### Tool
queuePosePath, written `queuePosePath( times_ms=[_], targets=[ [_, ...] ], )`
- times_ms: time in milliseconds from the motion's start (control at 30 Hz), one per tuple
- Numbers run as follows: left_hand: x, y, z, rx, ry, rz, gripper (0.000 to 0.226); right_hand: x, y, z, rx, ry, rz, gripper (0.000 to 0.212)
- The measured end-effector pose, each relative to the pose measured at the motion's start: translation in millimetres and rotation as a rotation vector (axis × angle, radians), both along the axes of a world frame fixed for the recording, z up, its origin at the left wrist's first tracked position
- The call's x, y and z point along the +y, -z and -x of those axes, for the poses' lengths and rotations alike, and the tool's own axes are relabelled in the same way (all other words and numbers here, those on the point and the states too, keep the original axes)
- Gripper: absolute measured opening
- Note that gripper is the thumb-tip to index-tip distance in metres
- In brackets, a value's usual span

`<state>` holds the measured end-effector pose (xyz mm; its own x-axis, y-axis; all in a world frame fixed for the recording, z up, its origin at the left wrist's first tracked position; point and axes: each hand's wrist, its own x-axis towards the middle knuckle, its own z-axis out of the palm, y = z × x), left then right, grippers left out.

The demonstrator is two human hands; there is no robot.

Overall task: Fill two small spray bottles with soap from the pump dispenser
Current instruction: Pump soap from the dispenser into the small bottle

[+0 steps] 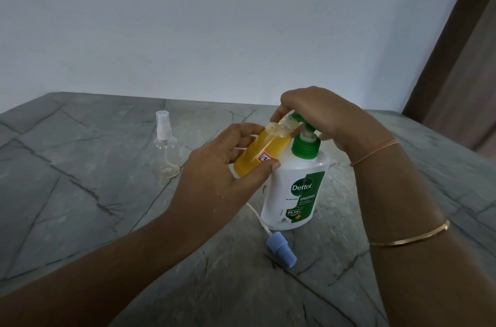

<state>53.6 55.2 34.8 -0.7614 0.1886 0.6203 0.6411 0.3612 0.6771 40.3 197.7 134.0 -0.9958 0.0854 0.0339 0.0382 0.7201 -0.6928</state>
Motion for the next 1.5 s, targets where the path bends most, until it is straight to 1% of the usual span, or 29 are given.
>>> queuePosePath(
  times_ms=[200,333,433,600,700,900,1067,1133,1300,1500],
  targets=[
    [-0.2,-1.5,0.2,0.002,0.011,0.011,0.044,0.5,1.6,0.0,0.028,0.028,0.083,0.035],
    [-0.8,-0.6,0.2,0.009,0.022,0.002,0.043,-0.1,-0.6,-1.9,0.024,0.009,0.060,0.037],
    [0.8,-0.3,-0.4,0.014,0.030,0.002,0.043,1.0,-0.6,-1.8,0.000,0.001,0.080,0.040],
    [0.3,3.0,3.6,0.004,0.037,0.007,0.035,0.7,2.9,-0.7,-0.052,-0.015,0.024,0.040],
    [0.7,3.5,4.7,0.006,0.035,0.010,0.038,1.6,4.0,0.5,-0.075,-0.005,0.037,0.040],
    [2.4,0.1,1.8,-0.016,0.035,0.021,0.034,3.3,2.5,0.9,0.013,0.000,0.036,0.037],
    [2.6,-1.0,0.7,-0.012,0.037,0.013,0.037,3.4,0.8,0.6,0.011,0.019,0.064,0.035],
    [2.2,-1.1,1.3,-0.002,0.039,0.008,0.037,4.3,0.8,0.4,-0.008,0.009,0.058,0.036],
    [0.8,-0.9,2.4,0.020,0.023,0.002,0.038,4.9,1.0,1.7,-0.088,0.018,0.122,0.036],
    [1.2,-0.9,2.1,0.025,0.016,0.014,0.035,3.2,4.0,1.5,-0.095,0.020,0.075,0.038]
  ],
)
